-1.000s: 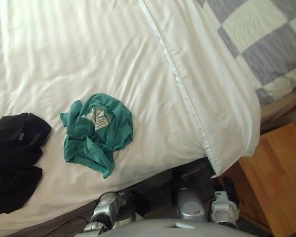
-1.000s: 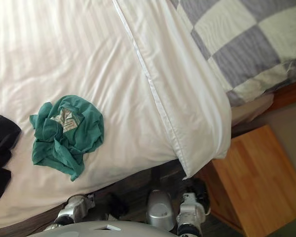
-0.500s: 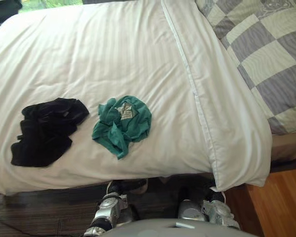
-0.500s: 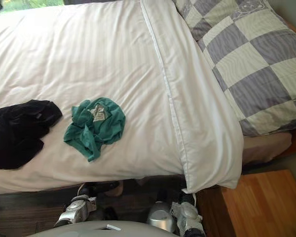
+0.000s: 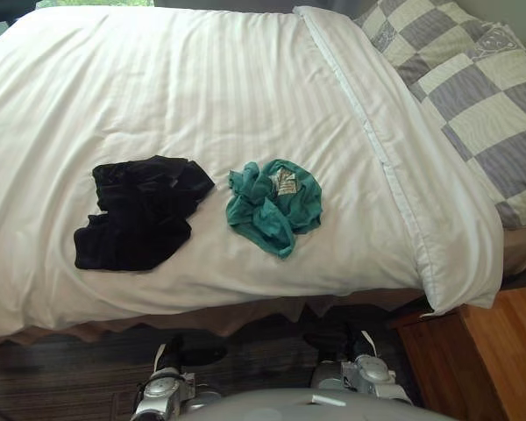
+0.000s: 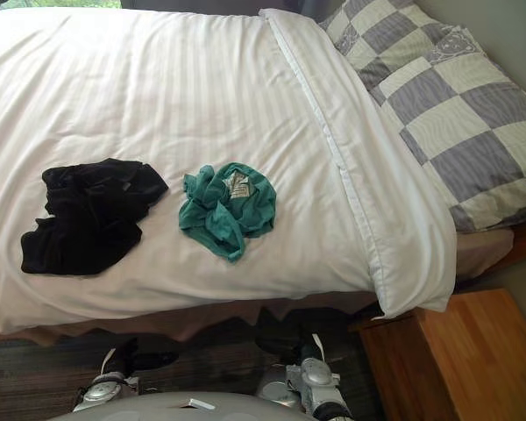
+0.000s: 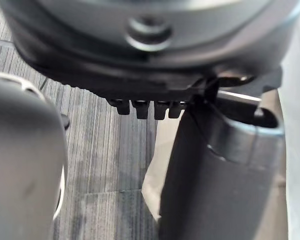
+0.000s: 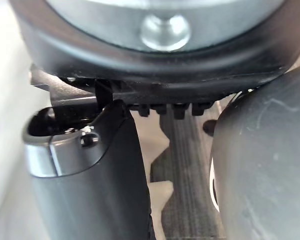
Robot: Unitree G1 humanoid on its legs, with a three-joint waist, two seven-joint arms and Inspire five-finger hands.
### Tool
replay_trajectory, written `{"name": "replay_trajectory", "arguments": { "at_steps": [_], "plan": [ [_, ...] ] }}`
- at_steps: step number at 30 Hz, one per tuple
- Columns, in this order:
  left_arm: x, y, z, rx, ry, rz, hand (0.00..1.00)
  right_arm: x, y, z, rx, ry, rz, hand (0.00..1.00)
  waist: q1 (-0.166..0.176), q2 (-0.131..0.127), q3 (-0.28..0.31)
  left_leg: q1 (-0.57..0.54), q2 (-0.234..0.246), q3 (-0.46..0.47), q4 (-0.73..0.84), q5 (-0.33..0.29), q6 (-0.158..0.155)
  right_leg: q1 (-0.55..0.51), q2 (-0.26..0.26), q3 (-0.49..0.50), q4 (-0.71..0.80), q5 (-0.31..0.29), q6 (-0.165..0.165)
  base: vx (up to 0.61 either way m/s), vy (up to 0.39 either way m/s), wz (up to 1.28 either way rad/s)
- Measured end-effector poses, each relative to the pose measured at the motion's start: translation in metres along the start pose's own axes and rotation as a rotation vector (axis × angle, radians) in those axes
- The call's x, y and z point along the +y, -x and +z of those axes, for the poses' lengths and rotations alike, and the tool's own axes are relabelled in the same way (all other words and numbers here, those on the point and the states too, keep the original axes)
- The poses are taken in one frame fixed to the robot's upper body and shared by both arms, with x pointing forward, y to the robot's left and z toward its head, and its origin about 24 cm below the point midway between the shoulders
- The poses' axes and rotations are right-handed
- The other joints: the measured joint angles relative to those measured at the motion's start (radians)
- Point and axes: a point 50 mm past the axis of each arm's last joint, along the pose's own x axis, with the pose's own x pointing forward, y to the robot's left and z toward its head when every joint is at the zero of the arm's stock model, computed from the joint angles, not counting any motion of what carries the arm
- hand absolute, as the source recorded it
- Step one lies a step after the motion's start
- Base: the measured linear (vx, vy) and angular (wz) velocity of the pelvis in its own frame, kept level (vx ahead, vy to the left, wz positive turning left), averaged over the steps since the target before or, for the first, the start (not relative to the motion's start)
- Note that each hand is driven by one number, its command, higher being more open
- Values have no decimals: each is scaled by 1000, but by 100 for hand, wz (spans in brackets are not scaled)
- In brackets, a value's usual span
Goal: Tidy up the quilt and then pick up the clothes from the bed and put them into the laundry hamper
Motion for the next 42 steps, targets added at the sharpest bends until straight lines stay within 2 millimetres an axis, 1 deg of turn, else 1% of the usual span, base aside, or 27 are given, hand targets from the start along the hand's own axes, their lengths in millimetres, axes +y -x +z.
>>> {"name": "replay_trajectory", "arguments": {
  "at_steps": [2,3,7,8,9,10,11,13,15,16,17,19,20,22,23,25,26,27,29,31,32,33,34,36,38,39,42],
  "plan": [
    [0,0,-2,6,-31,-6,100,2,0,4,-28,86,11,100,-7,24,1,5,41,-4,-1,2,0,2,84,12,87,-141,31,23,52,-13],
    [-1,0,-1,4,-43,-15,100,7,0,8,-56,155,27,100,-4,28,0,14,57,-6,-7,13,18,3,122,1,125,-215,14,35,-12,-8],
    [-8,0,-1,5,-52,-38,100,7,1,6,-56,125,21,100,-13,25,-4,35,52,-27,-49,80,146,45,142,30,96,-276,58,35,-147,16],
    [-10,0,0,3,-50,-42,100,5,1,5,-51,108,11,100,-12,22,-2,34,37,-34,-58,78,162,60,144,38,70,-275,57,33,-142,47],
    [-25,1,2,-1,-46,-78,100,-2,1,4,-44,52,-29,100,-19,39,12,32,-34,-47,-80,68,160,110,147,70,15,-271,52,37,-121,56],
    [-27,1,3,-6,-63,-89,100,-4,1,4,-42,33,-39,100,-26,45,17,33,-36,-16,-64,77,165,130,151,88,-1,-273,59,59,-87,74],
    [-31,1,5,-13,-78,-112,100,-6,0,6,-44,43,-40,100,-33,51,24,14,-37,-25,-6,102,110,152,143,93,-10,-275,69,65,-51,50],
    [-32,-1,15,-43,-43,-107,100,-7,-1,6,-41,96,-30,100,-4,52,49,-128,-34,-44,323,162,-6,180,94,103,-5,-289,83,73,-11,4],
    [-33,-1,19,-63,-13,-85,100,-8,-2,10,-43,153,-21,100,2,69,66,-250,-26,-76,575,261,-34,207,52,132,-14,-269,99,154,85,-52],
    [-34,-1,20,-73,-17,-84,100,-8,-4,13,-42,181,-23,100,-3,78,69,-261,-2,-27,594,186,-30,215,39,149,-22,-260,111,175,146,-63],
    [-34,-1,19,-72,-23,-84,100,-8,-4,14,-41,186,-22,100,-9,79,69,-260,12,5,568,170,-25,218,37,159,-30,-256,117,170,179,-68],
    [-32,-1,18,-69,-35,-73,100,-8,-4,14,-39,172,-28,100,-13,79,69,-236,49,60,422,162,45,223,35,187,-43,-245,135,151,214,-53],
    [-30,0,17,-73,-16,-50,100,-9,-4,14,-38,166,-37,100,-9,75,70,-217,58,65,390,119,91,220,20,203,-46,-234,153,148,334,-34],
    [-25,1,16,-83,-16,-38,100,-9,-4,17,-47,156,-50,100,-13,69,70,-213,81,50,377,56,129,196,-17,219,-28,-227,163,115,383,-16],
    [-23,0,18,-98,-31,-45,100,-7,-5,19,-50,158,-42,100,-12,54,68,-217,111,9,346,37,136,161,-43,237,-8,-222,171,46,557,-16],
    [-18,-1,24,-117,-70,-60,100,3,-4,20,-53,166,-22,100,-8,10,68,-194,82,-41,287,-49,76,113,-99,255,7,-186,186,-19,620,-33],
    [-13,-2,28,-129,-72,-54,100,10,-4,19,-51,175,2,100,6,-10,70,-183,33,-21,265,-79,44,83,-104,255,14,-193,208,-47,455,-36],
    [-14,-3,30,-132,-100,-72,100,13,-4,17,-43,184,30,100,8,-18,67,-185,31,-47,279,-82,44,77,-43,276,74,-226,233,-31,366,-23],
    [-14,-3,27,-108,-149,-109,100,20,-2,11,-30,180,62,100,0,-40,44,-175,-23,-65,239,-87,49,116,-28,247,34,-213,219,3,242,-6],
    [-14,-4,27,-103,-185,-135,100,28,-1,13,-42,215,84,100,-8,-51,35,-175,-63,-30,226,-81,59,90,-62,219,8,-135,165,-83,266,-39],
    [-18,-4,25,-92,-193,-146,100,31,-2,19,-59,246,109,100,-3,-40,27,-178,-64,17,205,-67,81,44,-59,179,10,-82,77,-194,221,-81],
    [-21,-4,23,-88,-194,-150,100,36,-2,23,-73,281,129,100,3,-27,21,-173,-63,57,158,-38,100,8,-48,98,22,-58,20,-190,185,-76],
    [-21,-4,22,-84,-195,-150,100,38,-2,25,-81,297,137,100,-1,-23,23,-167,-65,62,135,-22,102,4,-37,61,43,-69,19,-136,132,-45],
    [-22,-3,19,-73,-201,-141,100,44,-1,27,-97,325,158,100,-10,-12,26,-121,-71,60,17,61,106,4,48,68,142,-201,21,-67,60,-1],
    [-23,-3,20,-76,-216,-134,100,46,-1,26,-101,340,168,100,-6,-14,26,-93,-73,46,-53,112,95,13,80,81,181,-270,19,-98,-115,24],
    [-23,-3,20,-76,-214,-131,100,48,0,25,-103,364,176,100,2,-25,25,-65,-77,30,-101,140,83,51,81,63,148,-286,65,-124,-189,32],
    [-31,-2,18,-69,-201,-145,100,46,0,23,-100,393,169,100,-7,-3,24,-52,-74,-26,-177,194,82,89,102,21,86,-283,85,-84,-134,43]
  ]
}}
